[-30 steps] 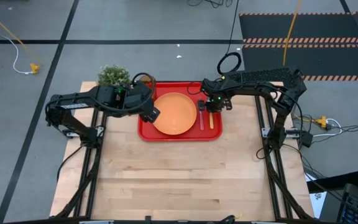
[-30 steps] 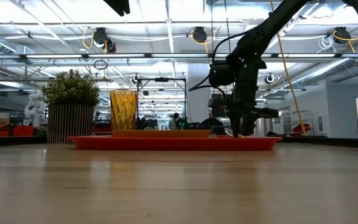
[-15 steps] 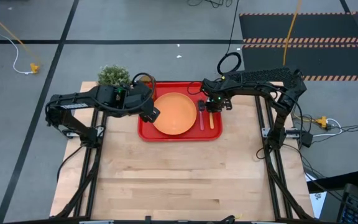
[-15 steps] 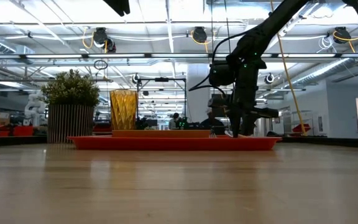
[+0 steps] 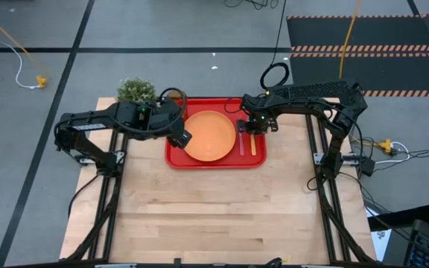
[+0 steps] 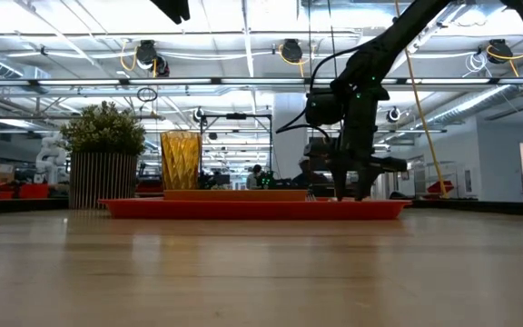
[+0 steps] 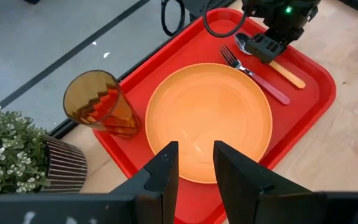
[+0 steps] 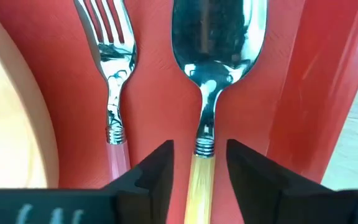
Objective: Pick and place plate/cup/fork/spoon on tray
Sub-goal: Return to Home Position
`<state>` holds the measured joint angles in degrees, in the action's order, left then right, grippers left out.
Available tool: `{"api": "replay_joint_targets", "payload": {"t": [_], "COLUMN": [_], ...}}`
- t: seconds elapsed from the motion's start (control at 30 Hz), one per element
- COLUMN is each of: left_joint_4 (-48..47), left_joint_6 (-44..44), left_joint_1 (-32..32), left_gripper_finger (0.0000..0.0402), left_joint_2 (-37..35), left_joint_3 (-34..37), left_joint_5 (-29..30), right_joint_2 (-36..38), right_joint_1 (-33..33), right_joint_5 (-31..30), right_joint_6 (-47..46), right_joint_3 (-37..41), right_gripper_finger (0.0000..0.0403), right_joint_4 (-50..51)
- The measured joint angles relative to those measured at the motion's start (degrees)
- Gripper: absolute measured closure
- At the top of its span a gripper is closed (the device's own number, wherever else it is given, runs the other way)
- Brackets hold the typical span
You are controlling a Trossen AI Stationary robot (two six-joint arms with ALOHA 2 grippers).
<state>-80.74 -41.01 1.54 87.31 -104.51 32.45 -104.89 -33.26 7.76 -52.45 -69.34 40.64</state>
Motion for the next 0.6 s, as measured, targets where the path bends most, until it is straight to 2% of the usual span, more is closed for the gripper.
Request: {"api": "replay_joint_targets", "payload": {"t": [0.23,0.3,0.47,0.6], "left_joint_4": [-0.03,0.03,0.22,0.24], "left_joint_6": [0.33,1.02,3.2,10.44], "left_joint_1": [0.07,0.07,0.08,0.02], "left_gripper_finger": [0.0298,0.0298,0.0298,0.0298], "left_joint_2": [0.0,-0.07,-2.15,-3.63], "left_joint_3": [0.0,0.0,-0.02,-0.04], "left_joint_5": [-1.5,-3.65,-7.62,-7.68], "right_joint_2": [3.82,6.36,13.62,19.05], "right_joint_1": [-0.01,-0.04,0.45,1.42], "right_joint_5": [-0.16,-0.17,-0.44,-0.57], "right_joint_6": [2.13,4.32,10.37,12.94], "right_joint_3": [0.04,0.04,0.04,0.04], "right_gripper_finger": [0.0226,0.0219,0.0213,0.0219], "right_joint_4": [0.05,-0.11,-0.35,-0.6]}}
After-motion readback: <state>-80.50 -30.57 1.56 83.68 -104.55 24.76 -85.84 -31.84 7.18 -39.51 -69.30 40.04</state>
